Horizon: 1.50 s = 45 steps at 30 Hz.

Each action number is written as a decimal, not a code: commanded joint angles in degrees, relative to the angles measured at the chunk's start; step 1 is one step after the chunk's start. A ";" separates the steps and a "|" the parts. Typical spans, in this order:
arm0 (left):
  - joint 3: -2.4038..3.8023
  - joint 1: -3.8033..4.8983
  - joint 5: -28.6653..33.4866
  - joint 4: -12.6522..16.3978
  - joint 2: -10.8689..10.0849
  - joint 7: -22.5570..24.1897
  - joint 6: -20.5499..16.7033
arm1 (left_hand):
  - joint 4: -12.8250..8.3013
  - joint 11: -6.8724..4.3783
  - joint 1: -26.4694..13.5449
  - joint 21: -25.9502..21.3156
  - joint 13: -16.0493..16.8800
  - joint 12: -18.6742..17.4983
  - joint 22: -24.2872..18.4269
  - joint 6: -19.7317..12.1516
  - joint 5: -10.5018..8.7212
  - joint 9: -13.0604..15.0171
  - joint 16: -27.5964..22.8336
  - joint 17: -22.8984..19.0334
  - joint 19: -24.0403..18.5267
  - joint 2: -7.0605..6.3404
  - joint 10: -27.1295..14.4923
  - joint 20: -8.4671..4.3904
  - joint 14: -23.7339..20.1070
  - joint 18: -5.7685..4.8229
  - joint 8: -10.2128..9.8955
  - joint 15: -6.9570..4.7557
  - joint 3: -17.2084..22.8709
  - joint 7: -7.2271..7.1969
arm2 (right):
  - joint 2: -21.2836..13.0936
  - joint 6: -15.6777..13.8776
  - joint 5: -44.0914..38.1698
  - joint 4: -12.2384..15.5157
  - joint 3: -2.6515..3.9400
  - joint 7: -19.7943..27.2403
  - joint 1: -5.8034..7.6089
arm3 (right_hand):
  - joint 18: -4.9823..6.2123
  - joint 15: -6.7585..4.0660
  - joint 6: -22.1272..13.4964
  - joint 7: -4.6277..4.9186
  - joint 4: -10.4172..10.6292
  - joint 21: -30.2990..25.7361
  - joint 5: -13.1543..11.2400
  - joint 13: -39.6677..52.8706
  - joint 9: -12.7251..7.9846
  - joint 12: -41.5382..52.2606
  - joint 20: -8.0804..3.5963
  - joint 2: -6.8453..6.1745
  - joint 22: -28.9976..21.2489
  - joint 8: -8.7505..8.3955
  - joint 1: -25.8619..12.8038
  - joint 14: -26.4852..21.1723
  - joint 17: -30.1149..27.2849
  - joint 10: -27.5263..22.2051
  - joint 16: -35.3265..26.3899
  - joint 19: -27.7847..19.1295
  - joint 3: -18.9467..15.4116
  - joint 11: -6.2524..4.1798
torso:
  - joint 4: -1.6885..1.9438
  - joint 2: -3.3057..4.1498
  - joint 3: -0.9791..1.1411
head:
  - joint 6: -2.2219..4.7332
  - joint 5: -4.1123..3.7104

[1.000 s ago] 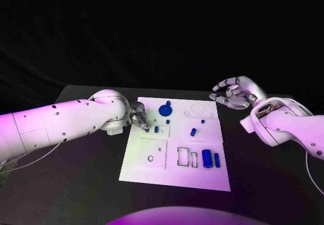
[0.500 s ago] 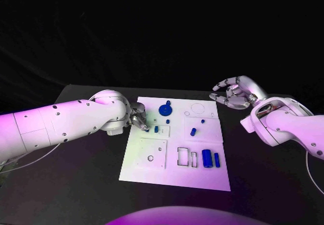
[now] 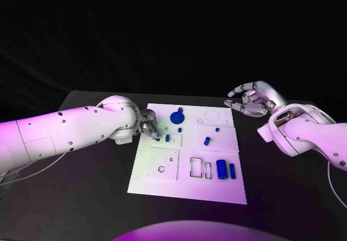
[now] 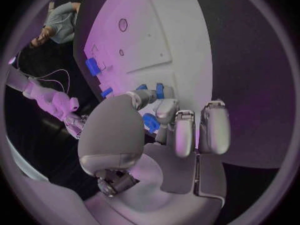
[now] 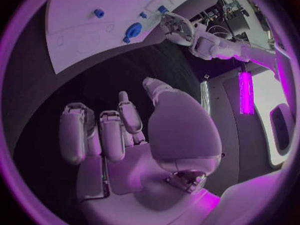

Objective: Assemble the parts on the task board

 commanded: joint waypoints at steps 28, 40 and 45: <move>-0.13 -0.42 0.43 -1.11 0.66 -0.27 2.54 | 1.04 -0.76 -6.89 0.44 0.99 1.12 1.55 2.29 -0.18 -0.27 0.54 13.98 0.79 -2.03 1.02 -0.78 5.76 -0.42 0.86 -1.08 -3.68 -2.10 | -0.22 0.06 -0.31 0.14 0.01 0.58 -0.03 | 0.53 -0.43 -0.33 -0.01 0.88 -0.28 0.43 -0.10 0.08 -0.31 -0.33 0.35 6.25 0.36 -0.07 3.33 3.23 -0.08 -0.21 -0.20 -0.45 -0.41 | 0.05 -0.01 -0.03 | -0.28 -0.20; -0.14 -0.42 0.30 -1.22 0.58 -0.24 2.97 | 3.19 -0.87 -7.77 0.49 1.41 1.46 1.76 2.76 -0.08 -0.70 0.74 14.40 0.91 -2.45 1.25 -0.89 5.87 -0.46 0.81 -1.17 -7.41 -2.24 | -0.27 -0.04 -0.31 0.12 0.01 0.63 -0.03 | 0.53 -0.42 -0.38 -0.02 1.03 -0.30 0.44 -0.09 0.08 -0.29 -0.33 0.40 6.25 0.40 -0.35 3.33 3.19 -0.07 -0.24 -0.20 -0.66 -0.40 | -0.01 -0.05 -0.02 | -0.40 -0.15; -0.14 -0.42 0.18 -1.31 0.54 -0.23 2.92 | 3.67 -0.88 -7.88 0.48 1.34 1.40 1.74 2.85 -0.05 -0.79 0.73 14.36 0.90 -2.55 1.25 -0.91 5.86 -0.46 0.79 -1.19 -8.23 -2.26 | -0.30 -0.10 -0.31 0.13 0.01 0.63 -0.03 | 0.53 -0.42 -0.39 -0.02 1.08 -0.29 0.44 -0.06 0.07 -0.26 -0.33 0.42 6.26 0.42 -0.48 3.34 3.23 -0.04 -0.22 -0.19 -0.76 -0.40 | 0.02 -0.03 -0.03 | -0.31 -0.18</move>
